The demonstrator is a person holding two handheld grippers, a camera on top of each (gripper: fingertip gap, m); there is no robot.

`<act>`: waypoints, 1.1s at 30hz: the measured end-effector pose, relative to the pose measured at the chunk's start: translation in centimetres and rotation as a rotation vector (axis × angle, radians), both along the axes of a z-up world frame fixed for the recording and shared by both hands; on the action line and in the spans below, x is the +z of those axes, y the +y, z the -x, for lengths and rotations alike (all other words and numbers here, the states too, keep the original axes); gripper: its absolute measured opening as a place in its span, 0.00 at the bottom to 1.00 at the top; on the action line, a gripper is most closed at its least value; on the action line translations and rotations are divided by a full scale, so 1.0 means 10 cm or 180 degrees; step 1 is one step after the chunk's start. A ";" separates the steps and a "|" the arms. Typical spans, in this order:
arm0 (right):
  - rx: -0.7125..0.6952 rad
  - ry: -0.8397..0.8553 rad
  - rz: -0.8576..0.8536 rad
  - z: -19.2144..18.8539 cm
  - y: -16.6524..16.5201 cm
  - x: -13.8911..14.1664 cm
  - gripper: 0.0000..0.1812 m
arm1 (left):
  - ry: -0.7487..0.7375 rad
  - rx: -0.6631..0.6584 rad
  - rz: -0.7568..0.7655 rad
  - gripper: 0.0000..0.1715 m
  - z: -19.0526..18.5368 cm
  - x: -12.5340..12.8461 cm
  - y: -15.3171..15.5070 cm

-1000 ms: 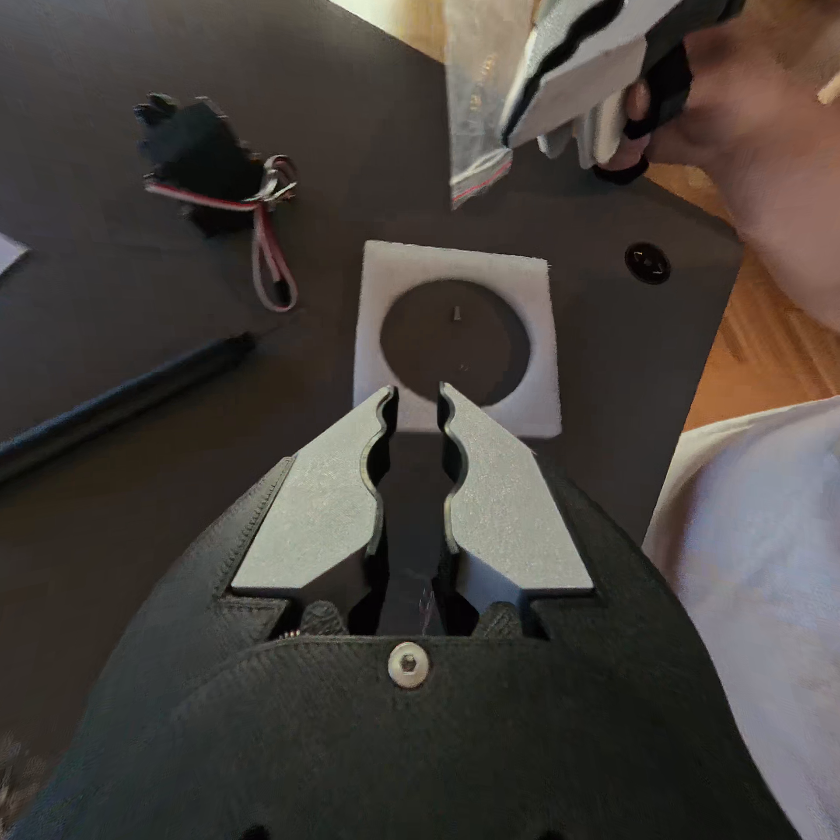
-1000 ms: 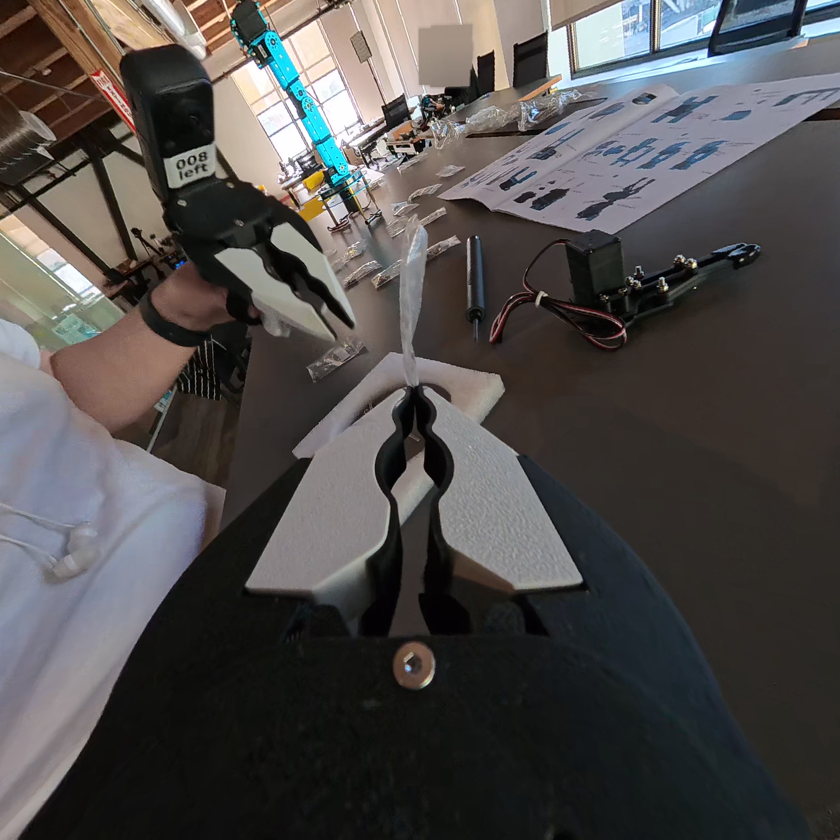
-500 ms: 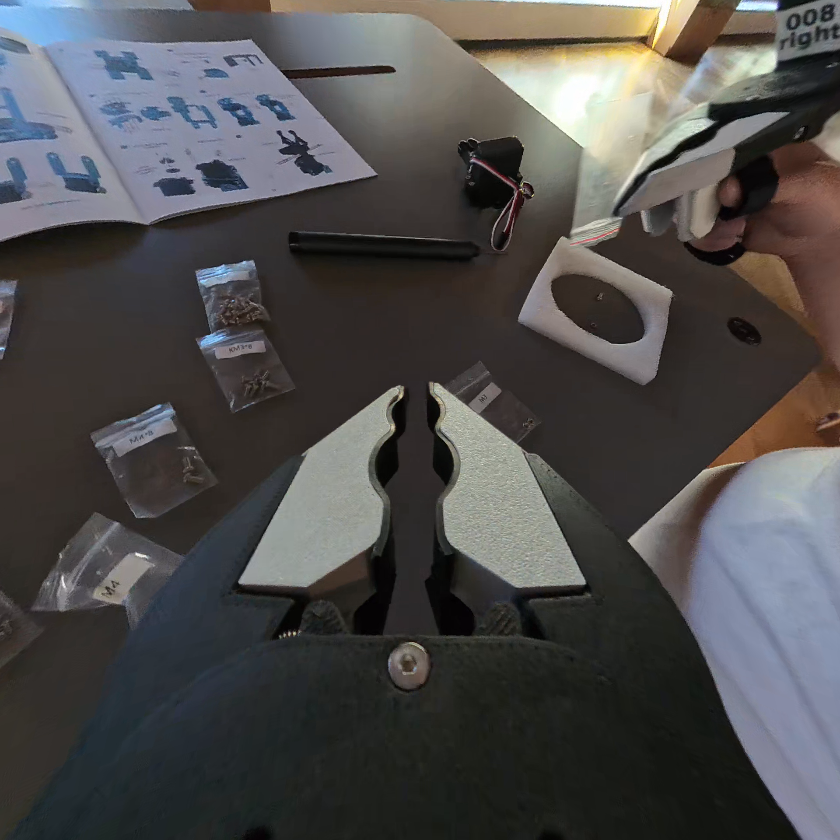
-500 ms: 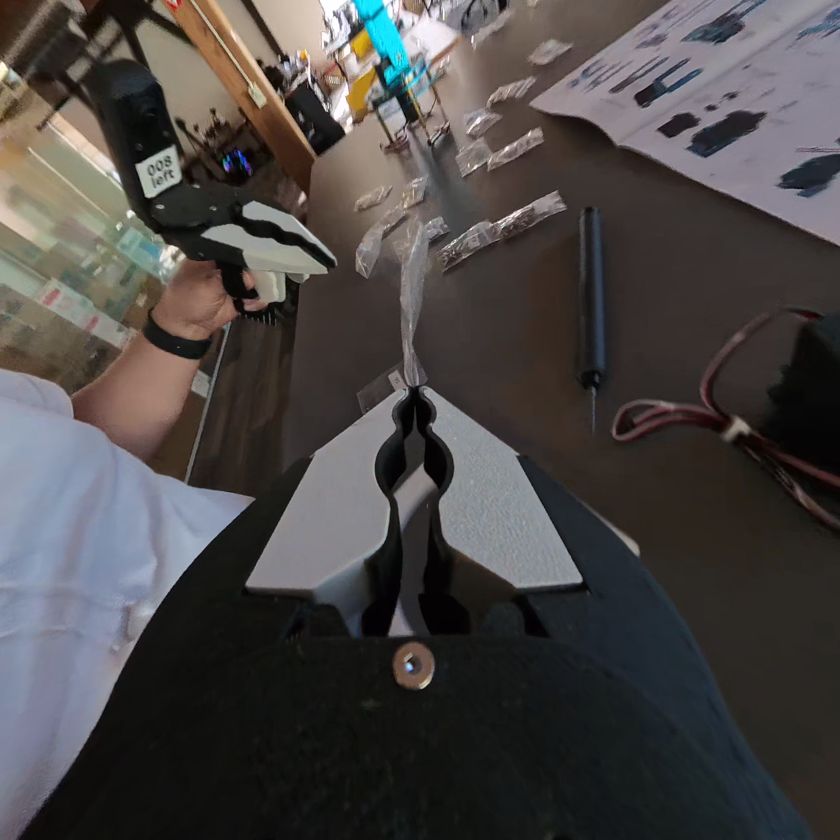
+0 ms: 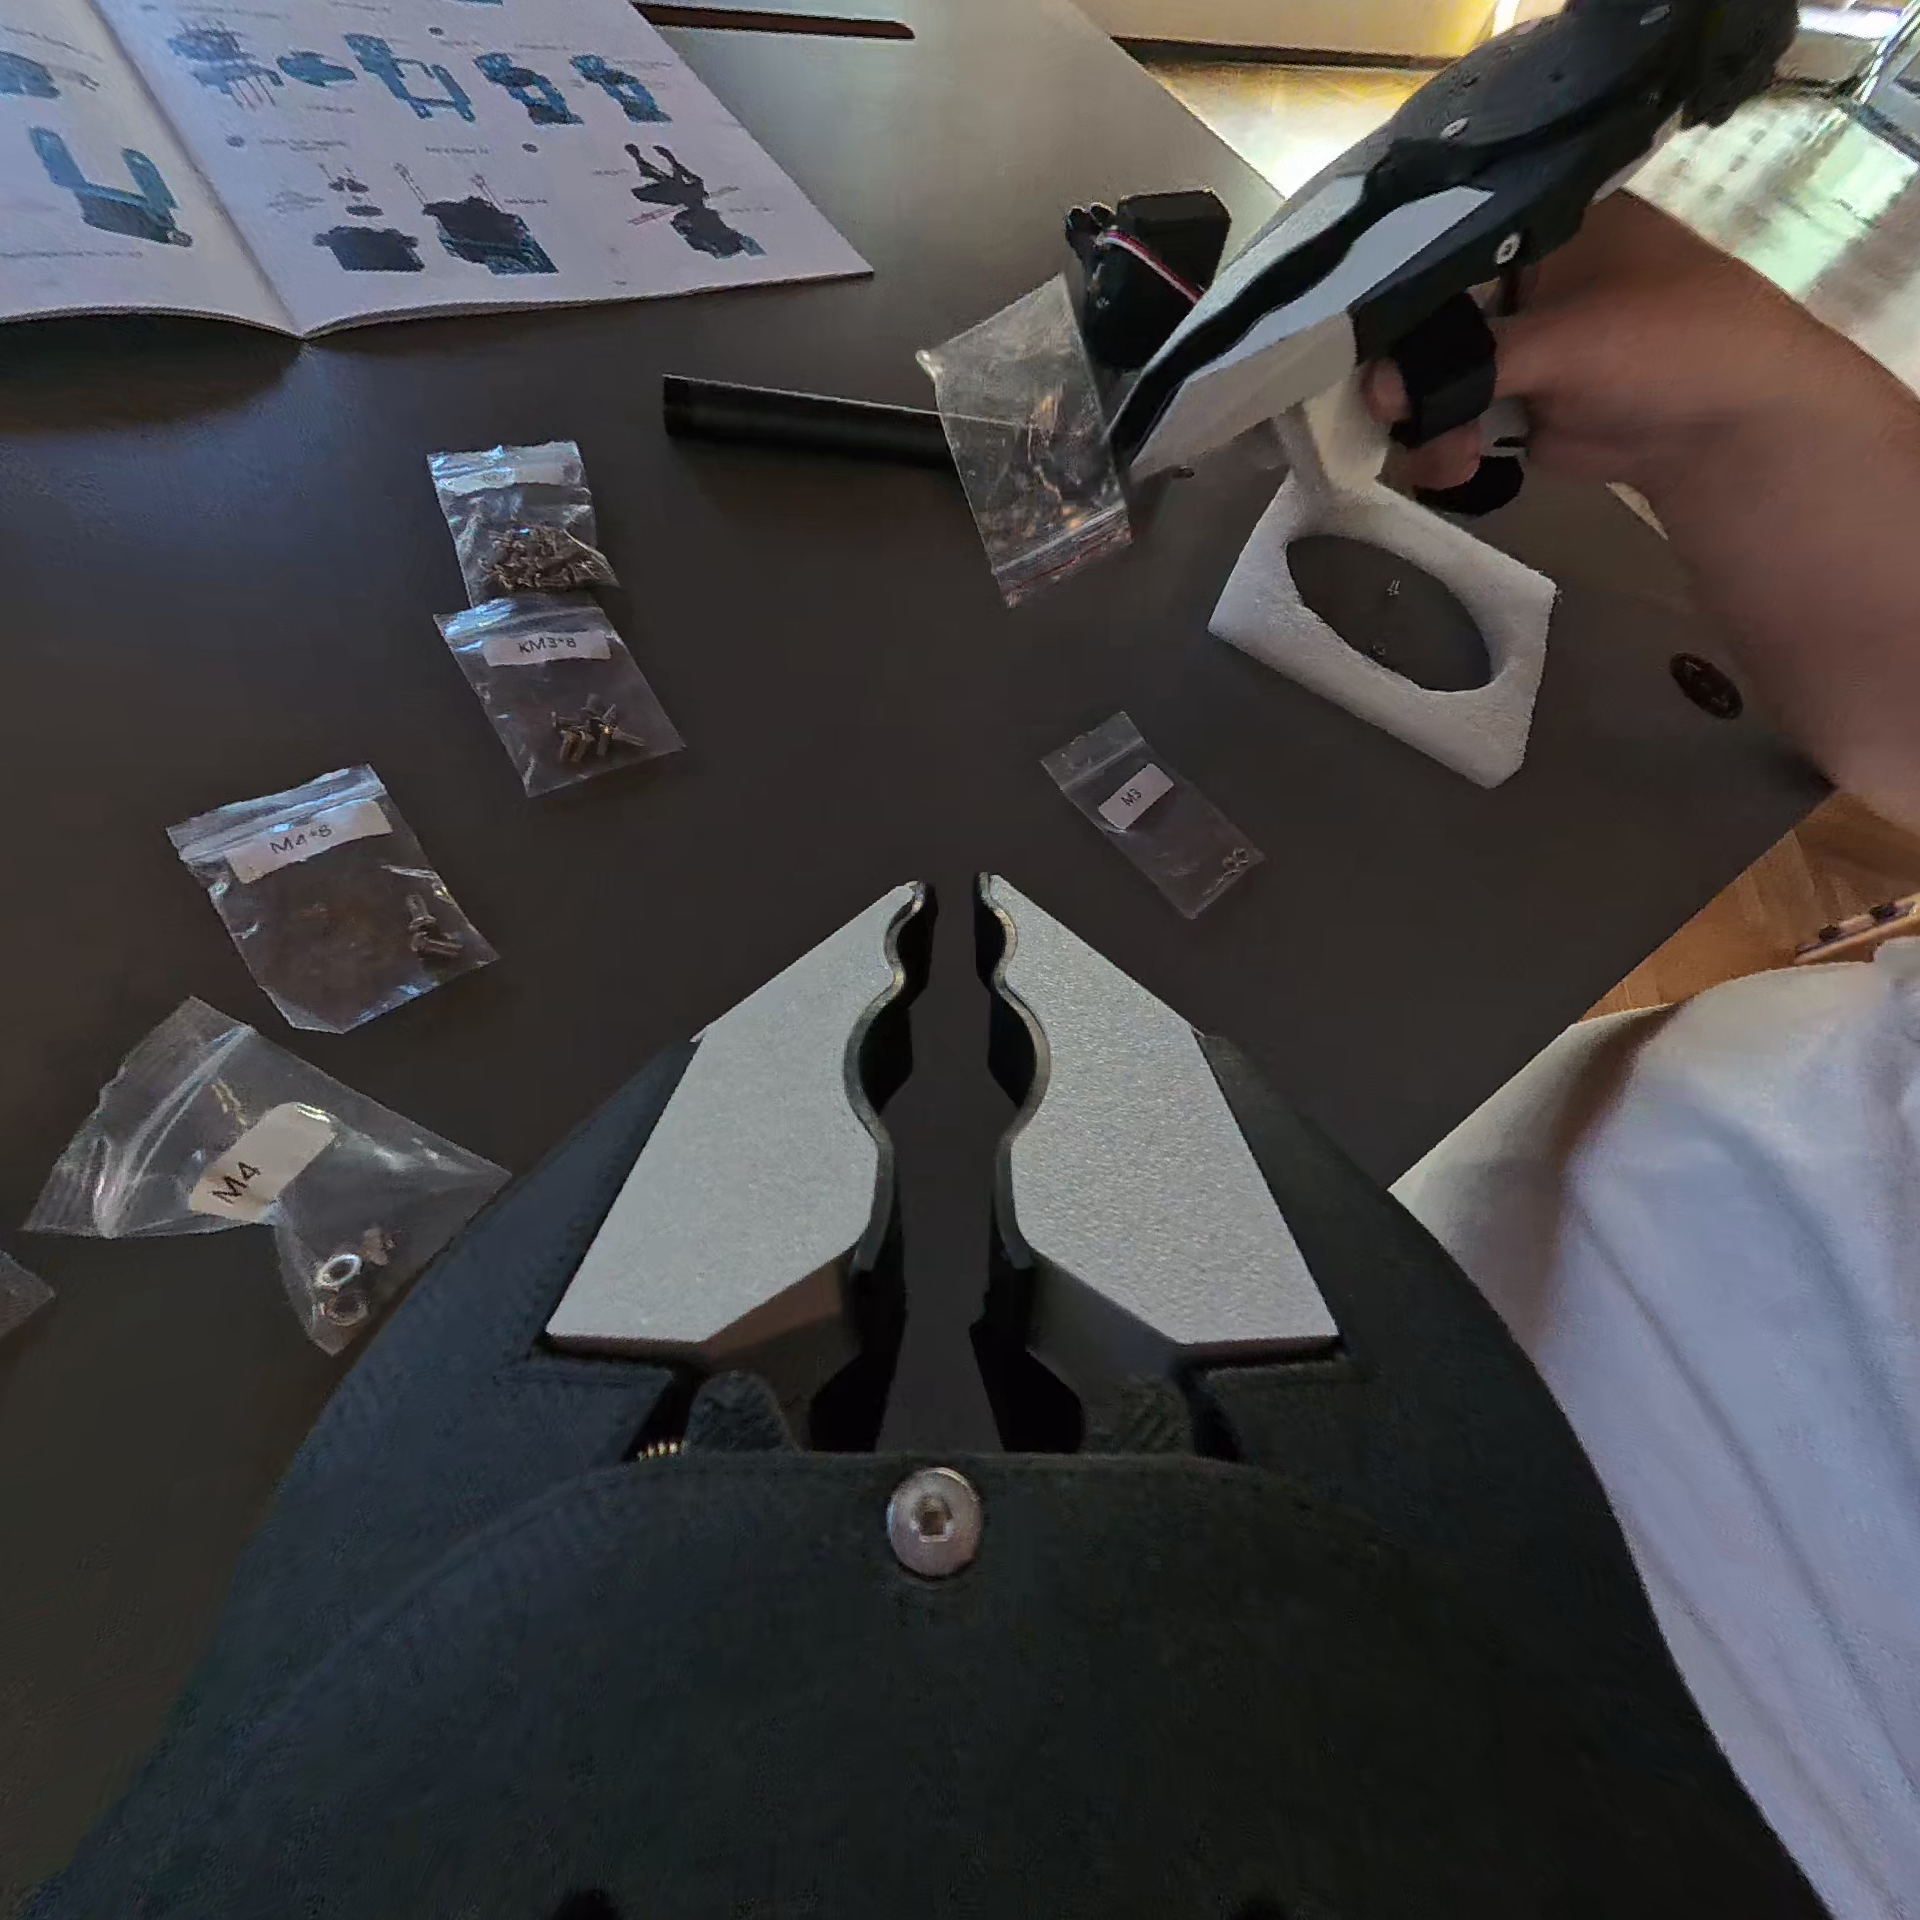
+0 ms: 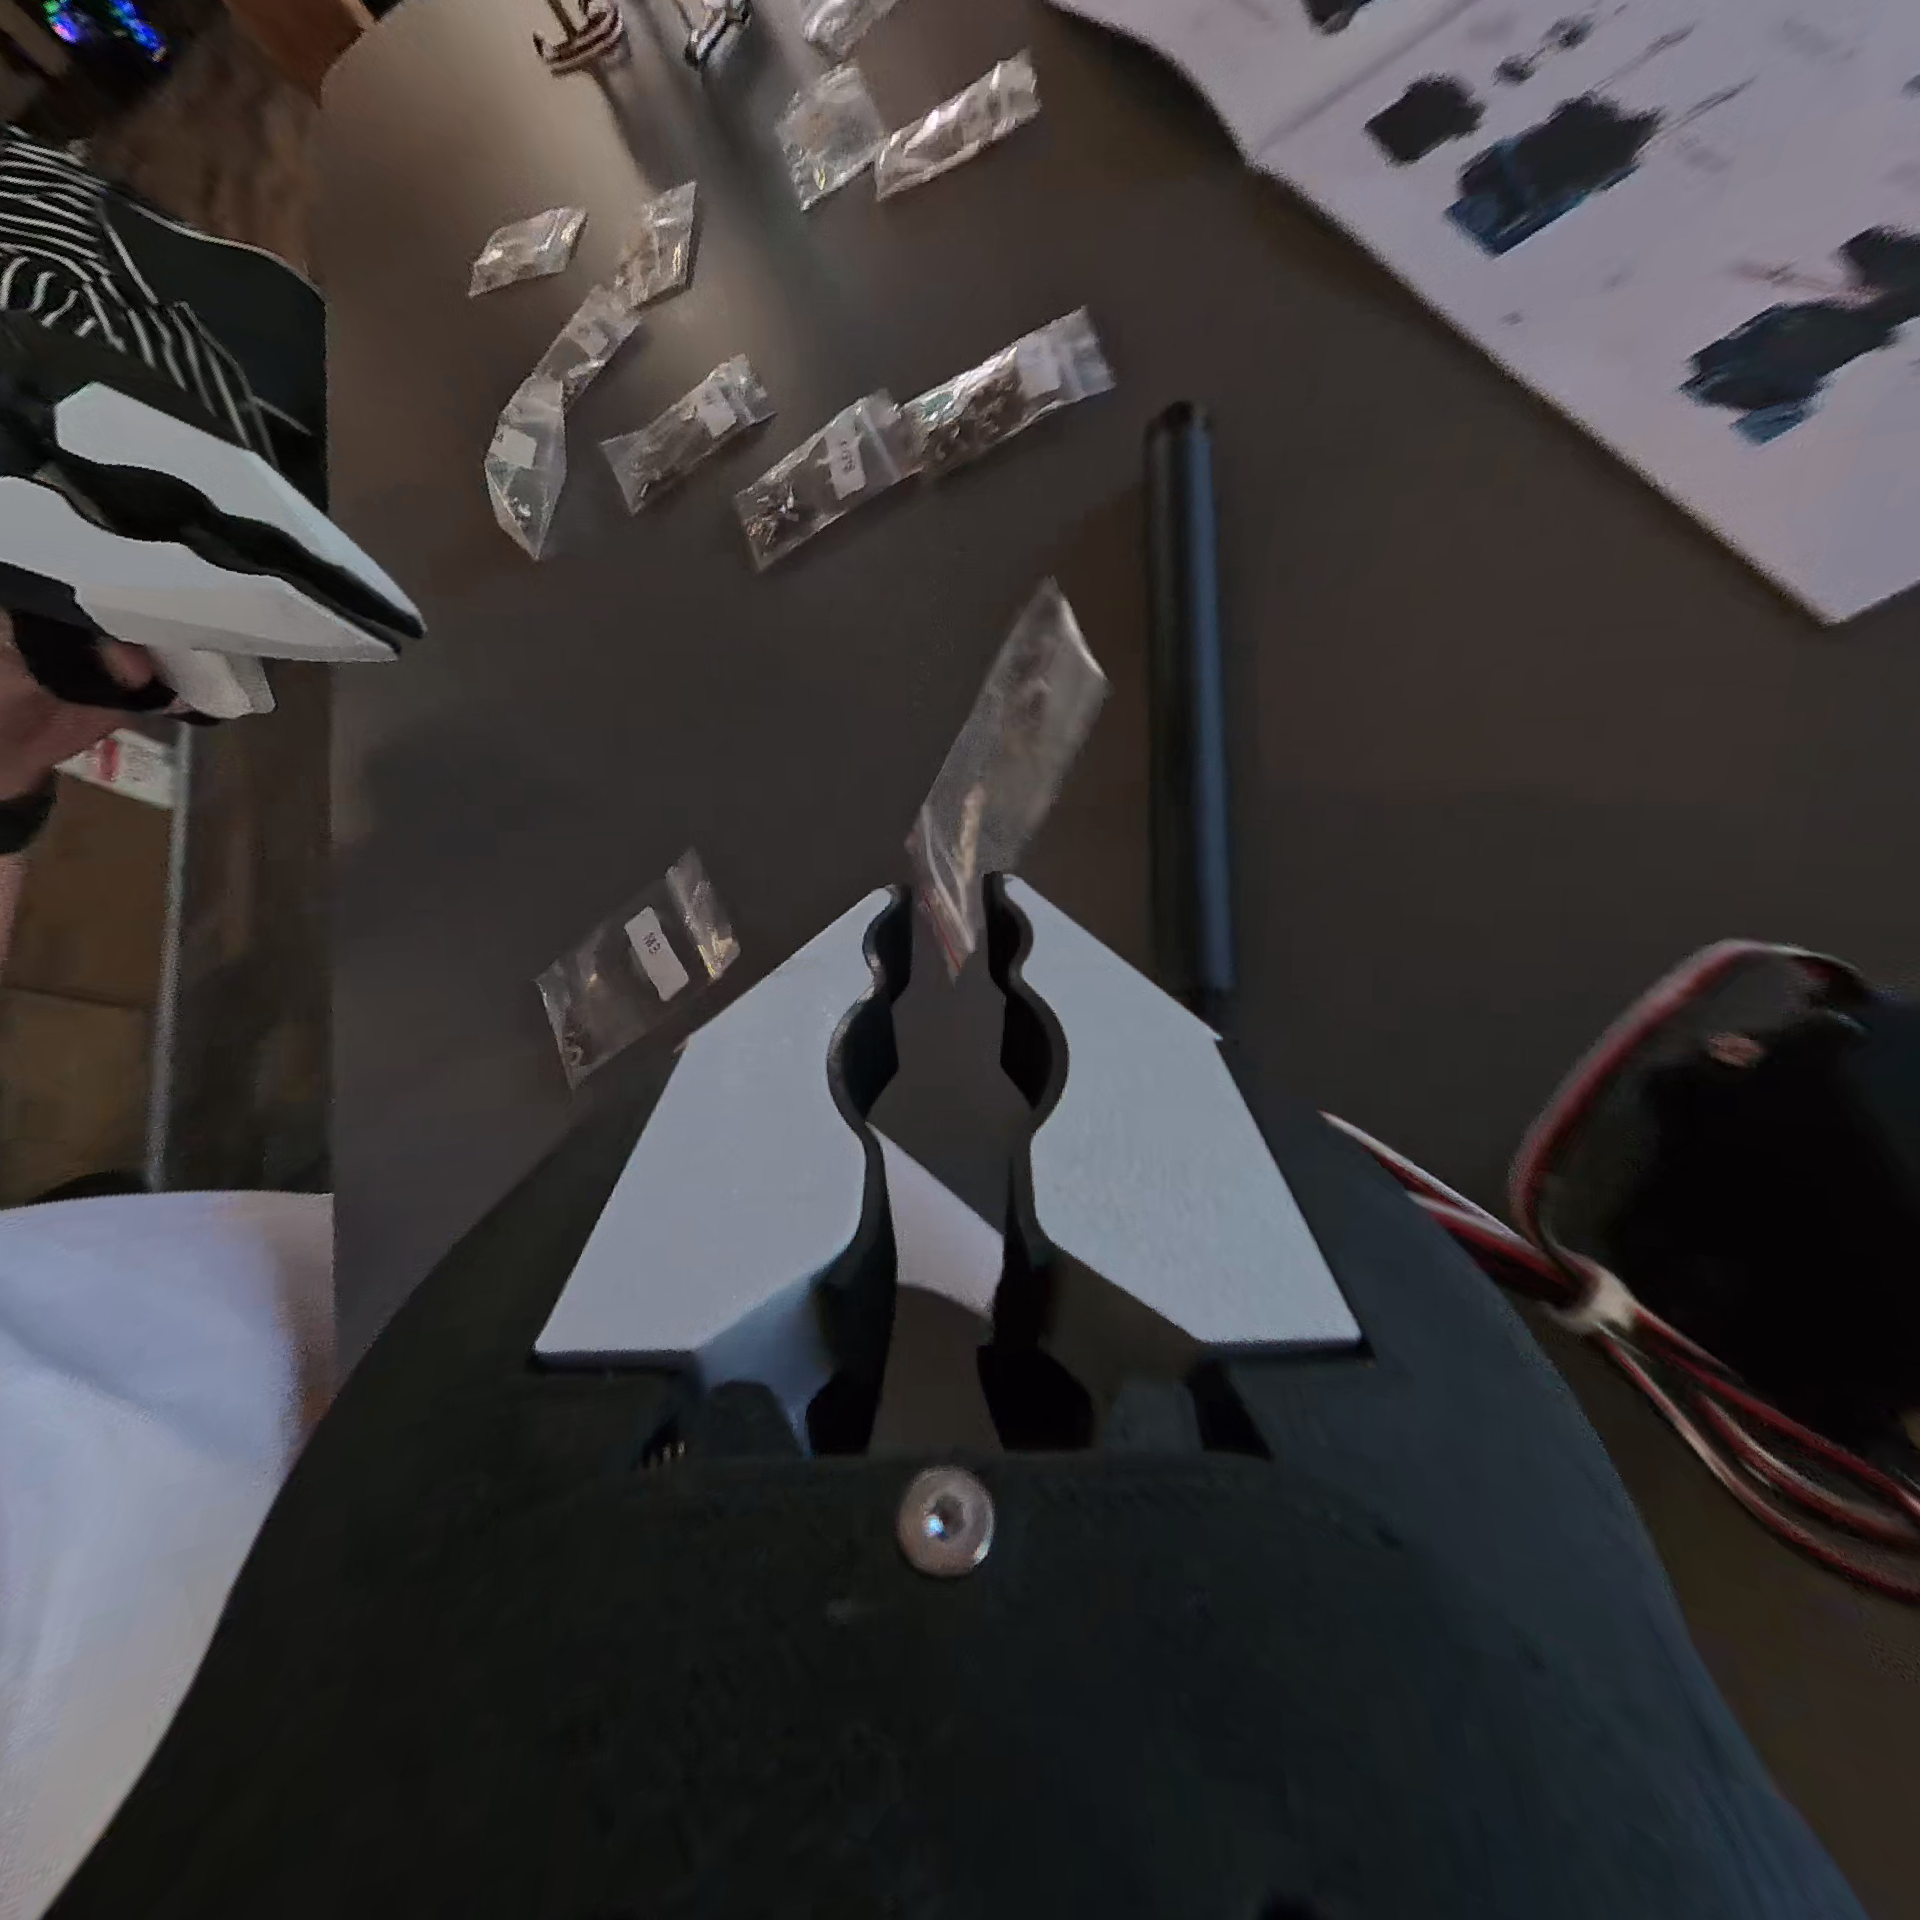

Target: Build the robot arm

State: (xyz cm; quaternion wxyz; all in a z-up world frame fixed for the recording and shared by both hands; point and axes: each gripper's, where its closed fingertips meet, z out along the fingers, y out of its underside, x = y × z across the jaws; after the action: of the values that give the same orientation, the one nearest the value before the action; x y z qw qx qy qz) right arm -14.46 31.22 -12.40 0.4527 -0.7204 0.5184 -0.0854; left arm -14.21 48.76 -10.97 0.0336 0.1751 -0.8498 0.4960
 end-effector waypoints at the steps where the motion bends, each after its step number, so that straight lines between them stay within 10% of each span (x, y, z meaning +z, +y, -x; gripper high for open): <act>1: -0.0043 -0.0116 0.0051 0.03 -0.07 0.06 0.08 | 0.0002 -0.0017 -0.0012 0.03 -0.01 0.00 0.00; 11: -0.0545 -0.1117 0.0317 0.51 -0.52 0.30 0.10 | -0.0121 -0.0242 -0.0021 0.03 -0.08 0.11 -0.13; 20: -0.1975 -0.2124 0.1106 0.73 -1.33 0.58 0.15 | -0.0349 -0.0343 0.0965 0.17 -0.49 0.54 -0.23; 33: -0.3185 -0.1960 0.2182 0.98 -2.10 0.54 0.30 | -0.0197 -0.1292 0.1138 0.19 -0.41 0.53 -0.97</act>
State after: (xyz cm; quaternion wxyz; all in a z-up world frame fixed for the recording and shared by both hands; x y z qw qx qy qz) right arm -24.25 10.20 -6.97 0.2316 -0.4394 0.5804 -0.6453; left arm -10.08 39.01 -5.67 0.1367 -0.0227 -0.7671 0.6263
